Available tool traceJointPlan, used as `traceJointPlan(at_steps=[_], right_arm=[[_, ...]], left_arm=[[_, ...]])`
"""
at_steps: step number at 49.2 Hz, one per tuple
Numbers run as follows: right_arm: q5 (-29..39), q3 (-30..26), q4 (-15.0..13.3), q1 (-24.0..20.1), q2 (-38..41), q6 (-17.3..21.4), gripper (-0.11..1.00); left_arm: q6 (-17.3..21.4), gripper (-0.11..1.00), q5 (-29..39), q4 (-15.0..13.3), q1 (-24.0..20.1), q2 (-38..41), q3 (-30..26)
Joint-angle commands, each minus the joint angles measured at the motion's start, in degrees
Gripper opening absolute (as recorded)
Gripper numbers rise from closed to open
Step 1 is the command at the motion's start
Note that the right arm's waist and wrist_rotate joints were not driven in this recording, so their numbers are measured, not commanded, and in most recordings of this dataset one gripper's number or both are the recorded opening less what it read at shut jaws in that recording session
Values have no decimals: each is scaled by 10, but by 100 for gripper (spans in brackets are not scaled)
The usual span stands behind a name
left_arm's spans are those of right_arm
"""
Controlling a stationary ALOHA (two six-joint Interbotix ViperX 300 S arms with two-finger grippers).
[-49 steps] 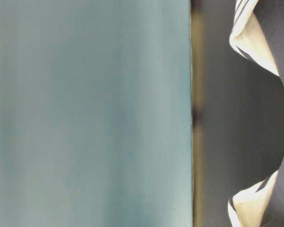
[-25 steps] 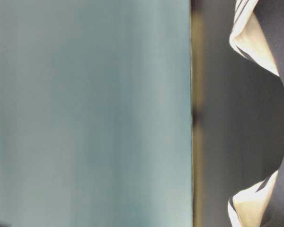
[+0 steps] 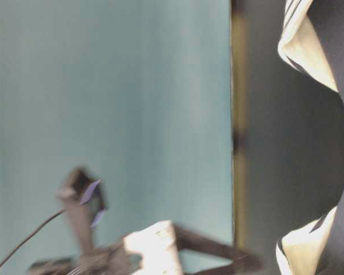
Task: Arrange the slippers with the left arm.
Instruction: 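Move the left gripper over the left striped slipper's heel, then grasp the left slipper's upper with the left gripper and rotate it toes-down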
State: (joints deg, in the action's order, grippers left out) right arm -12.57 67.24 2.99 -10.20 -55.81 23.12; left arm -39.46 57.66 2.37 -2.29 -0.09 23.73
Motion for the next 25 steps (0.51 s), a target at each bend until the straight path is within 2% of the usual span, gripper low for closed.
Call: traceJointPlan(at_steps=[1,18,25], right_arm=[[-3,-5,0,0,-1,0,0],[8,4,0,0,-23,1,0],[8,7,0,0,-26,0,0]], left_arm=[[-5,89,1,1,-1,23,-11],[-8,88,-2,3,-28,27,36],[-6,85,-40,3,-26,27,59]])
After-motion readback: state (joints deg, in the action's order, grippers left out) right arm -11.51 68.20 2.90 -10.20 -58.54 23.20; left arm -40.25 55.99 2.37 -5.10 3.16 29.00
